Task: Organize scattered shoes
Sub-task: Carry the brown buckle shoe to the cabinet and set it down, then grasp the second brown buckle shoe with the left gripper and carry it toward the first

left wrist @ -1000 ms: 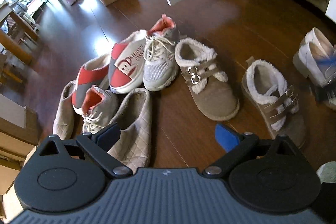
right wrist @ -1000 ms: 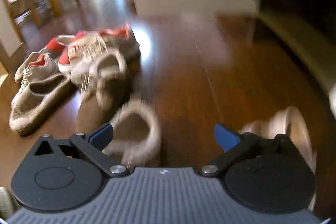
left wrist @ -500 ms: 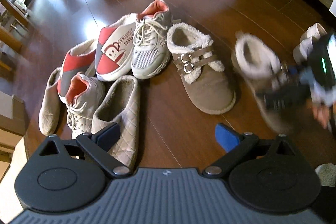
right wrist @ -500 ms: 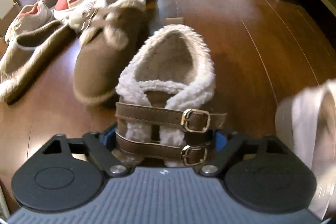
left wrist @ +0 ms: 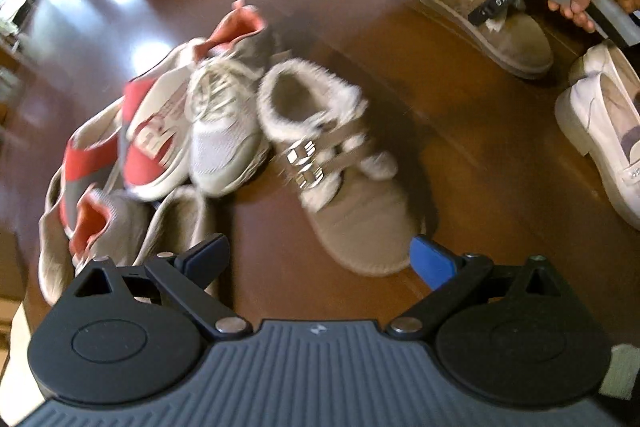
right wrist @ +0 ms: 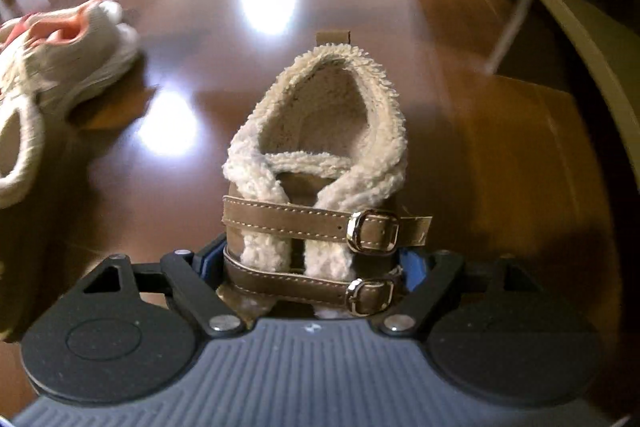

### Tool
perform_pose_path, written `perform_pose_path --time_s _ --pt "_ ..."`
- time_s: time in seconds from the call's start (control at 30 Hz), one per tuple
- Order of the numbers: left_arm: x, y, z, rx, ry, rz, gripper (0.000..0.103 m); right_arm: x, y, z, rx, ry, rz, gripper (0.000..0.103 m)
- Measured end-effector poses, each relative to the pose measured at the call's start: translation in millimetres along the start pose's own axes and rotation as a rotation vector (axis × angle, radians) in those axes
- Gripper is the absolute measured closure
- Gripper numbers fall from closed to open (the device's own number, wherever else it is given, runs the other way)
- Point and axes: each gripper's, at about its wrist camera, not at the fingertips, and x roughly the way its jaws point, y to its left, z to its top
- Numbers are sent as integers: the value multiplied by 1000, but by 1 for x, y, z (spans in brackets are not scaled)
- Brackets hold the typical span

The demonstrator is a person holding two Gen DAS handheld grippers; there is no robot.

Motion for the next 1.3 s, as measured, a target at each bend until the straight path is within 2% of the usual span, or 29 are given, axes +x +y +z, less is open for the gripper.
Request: perform_pose_path --time_s 0.23,0.53,0.63,0.7,0.8,0.83,0.9,0.93,0.97,1.07,1.1,1.2,1.3 --pt "18 -24 22 27 3 -26 4 -5 -28 -19 -26 -10 40 23" --pt "22 -39 30 45 -7 -36 4 0 -41 -11 -62 -12 35 22" --pt "24 -36 31 31 -8 -28 4 1 -43 -12 -37 -12 26 18" --pt "25 -33 30 14 -9 -22 4 1 -45 -16 -18 -26 8 9" --pt "25 -27 28 -6 -17 -1 4 -3 -41 -22 14 -52 -47 8" --pt "26 -23 25 -16 -20 13 4 -9 -34 -27 32 -79 -93 8" --pt "31 -15 18 -39 -19 31 4 -28 -20 -38 50 -172 -175 7" --pt "36 -10 14 -61 -12 46 4 -53 -1 -53 83 -291 -270 7" --pt "41 -6 11 -79 -5 58 4 -62 5 -60 98 -331 -298 6" --pt "56 2 6 -126 13 76 4 -119 44 -106 211 -516 -226 1" --pt "63 5 6 -146 19 69 4 -126 49 -114 240 -525 -200 1" --pt "81 9 14 -187 27 27 4 -144 72 -148 378 -493 -28 1" --pt "96 11 30 -226 12 -27 4 -147 91 -174 476 -424 60 1"
